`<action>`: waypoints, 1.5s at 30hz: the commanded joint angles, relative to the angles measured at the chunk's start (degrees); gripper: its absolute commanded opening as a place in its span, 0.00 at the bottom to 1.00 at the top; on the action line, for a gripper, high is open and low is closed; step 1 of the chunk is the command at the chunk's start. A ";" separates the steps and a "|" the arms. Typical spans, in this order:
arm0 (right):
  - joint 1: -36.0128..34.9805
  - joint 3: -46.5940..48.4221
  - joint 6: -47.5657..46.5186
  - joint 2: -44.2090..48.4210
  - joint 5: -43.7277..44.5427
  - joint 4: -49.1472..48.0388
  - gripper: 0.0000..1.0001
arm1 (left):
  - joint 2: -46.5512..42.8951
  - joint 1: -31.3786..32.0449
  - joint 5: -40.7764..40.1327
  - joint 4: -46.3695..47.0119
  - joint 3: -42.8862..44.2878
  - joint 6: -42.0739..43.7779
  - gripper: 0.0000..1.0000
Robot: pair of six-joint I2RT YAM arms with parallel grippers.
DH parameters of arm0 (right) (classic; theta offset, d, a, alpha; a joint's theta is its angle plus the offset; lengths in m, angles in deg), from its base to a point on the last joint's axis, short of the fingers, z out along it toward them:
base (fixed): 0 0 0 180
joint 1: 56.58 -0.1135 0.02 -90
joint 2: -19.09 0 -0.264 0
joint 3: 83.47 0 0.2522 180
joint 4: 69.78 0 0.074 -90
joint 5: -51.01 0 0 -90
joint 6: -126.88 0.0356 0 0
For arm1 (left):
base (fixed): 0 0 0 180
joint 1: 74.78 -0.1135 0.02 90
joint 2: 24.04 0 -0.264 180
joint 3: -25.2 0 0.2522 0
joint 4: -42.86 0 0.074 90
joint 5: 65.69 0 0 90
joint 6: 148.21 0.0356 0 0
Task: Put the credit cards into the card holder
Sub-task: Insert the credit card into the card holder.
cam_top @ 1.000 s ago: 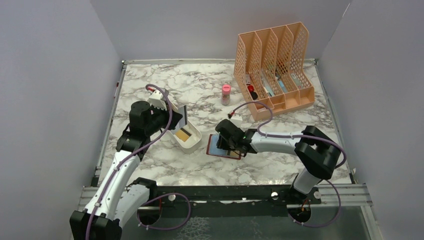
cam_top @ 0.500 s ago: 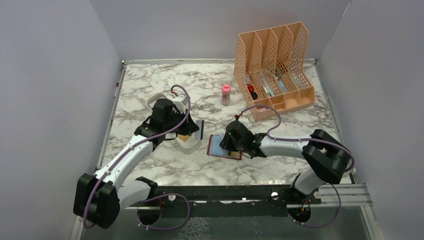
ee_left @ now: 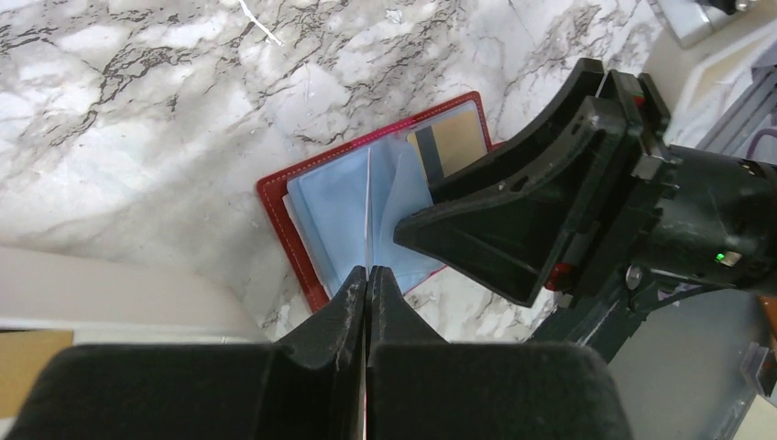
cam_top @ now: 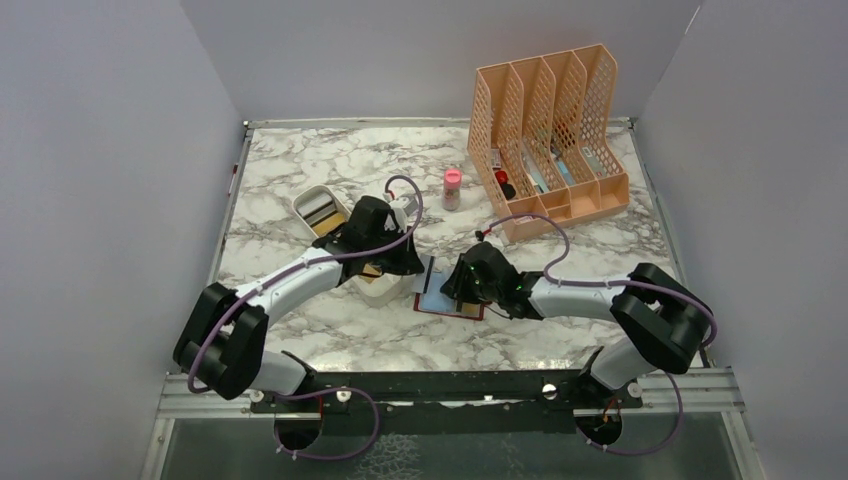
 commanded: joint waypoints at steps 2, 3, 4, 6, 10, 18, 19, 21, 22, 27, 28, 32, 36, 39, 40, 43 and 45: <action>0.56 -0.90 -1.55 1.35 -2.43 -2.43 0.34 | 4.39 1.37 -3.17 2.13 3.19 1.03 0.00; 0.56 -0.95 -1.53 1.41 -2.72 -2.54 0.34 | 5.11 1.55 -3.20 2.11 3.44 1.12 0.00; 0.56 -0.97 -1.49 1.32 -2.88 -2.62 0.34 | 5.80 1.63 -3.38 2.12 3.59 1.18 0.00; 0.66 -0.88 -1.67 1.24 -3.06 -2.66 0.34 | 6.80 1.75 -4.11 2.00 3.79 1.27 0.00; 0.73 -0.79 -1.95 1.10 -3.42 -2.63 0.34 | 7.81 2.17 -4.14 2.02 3.88 1.32 0.00; 0.91 -0.96 -2.39 1.58 -3.47 -1.84 0.35 | 7.20 3.09 0.23 3.01 3.87 0.35 0.00; 0.91 -1.10 -2.39 1.86 -3.44 -1.74 0.36 | 7.02 3.28 0.58 3.11 3.87 0.23 0.00; 0.99 -1.23 -2.67 2.54 -3.35 -1.19 0.39 | 6.89 3.61 1.57 3.69 3.79 -0.08 0.00; 0.99 -1.21 -2.71 2.89 -3.26 -0.75 0.40 | 6.94 3.83 2.38 4.22 3.64 -0.39 0.00; 1.00 -0.47 -3.34 6.61 -2.07 4.46 0.46 | 7.04 4.90 5.00 6.39 3.47 -2.22 0.00; 1.00 -0.18 -3.73 7.78 -1.64 6.00 0.47 | 6.94 5.17 5.21 6.43 3.63 -2.53 0.00; 1.00 0.62 -4.72 13.29 0.82 12.29 0.50 | 6.29 6.36 5.27 7.30 4.00 -3.51 0.00; 1.00 0.13 -5.36 18.16 1.90 16.61 0.50 | 6.77 7.34 8.04 11.76 3.05 -6.71 0.00; 1.00 -1.32 -5.28 21.11 1.20 16.71 0.46 | 7.80 8.19 8.49 13.46 2.56 -7.49 0.00; 1.00 -1.79 -5.31 21.74 0.65 16.36 0.43 | 8.18 8.22 8.28 13.45 2.56 -7.44 0.00; 1.00 -2.37 -5.33 22.32 0.31 15.98 0.37 | 8.15 8.24 5.99 12.10 2.65 -7.21 0.00; 1.00 -2.18 -5.34 21.68 0.60 16.27 0.32 | 7.38 8.24 3.86 9.97 3.25 -6.68 0.00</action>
